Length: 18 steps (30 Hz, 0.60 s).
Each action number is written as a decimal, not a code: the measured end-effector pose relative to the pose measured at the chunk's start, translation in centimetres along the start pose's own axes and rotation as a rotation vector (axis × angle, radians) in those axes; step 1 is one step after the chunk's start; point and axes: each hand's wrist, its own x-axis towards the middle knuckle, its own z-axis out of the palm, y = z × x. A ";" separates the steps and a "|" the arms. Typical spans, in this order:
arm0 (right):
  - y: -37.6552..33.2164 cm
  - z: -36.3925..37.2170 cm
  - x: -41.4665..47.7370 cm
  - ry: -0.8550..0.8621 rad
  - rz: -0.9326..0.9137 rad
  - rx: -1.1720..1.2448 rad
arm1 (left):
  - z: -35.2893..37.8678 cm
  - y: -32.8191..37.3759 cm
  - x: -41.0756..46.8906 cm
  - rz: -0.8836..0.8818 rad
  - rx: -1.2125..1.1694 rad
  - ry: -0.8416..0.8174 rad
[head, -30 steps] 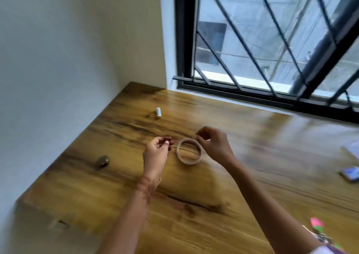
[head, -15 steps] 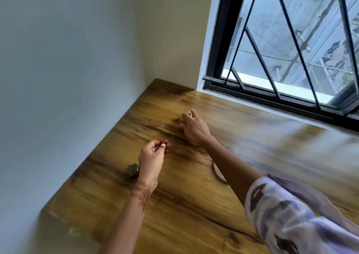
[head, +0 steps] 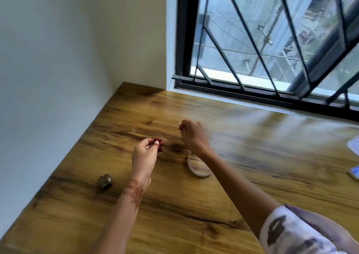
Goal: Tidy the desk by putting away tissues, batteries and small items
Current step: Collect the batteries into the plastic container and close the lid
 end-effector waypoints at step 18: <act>19.8 -22.7 -17.1 0.259 0.260 0.218 | 26.0 -0.6 -15.2 0.118 0.062 -0.437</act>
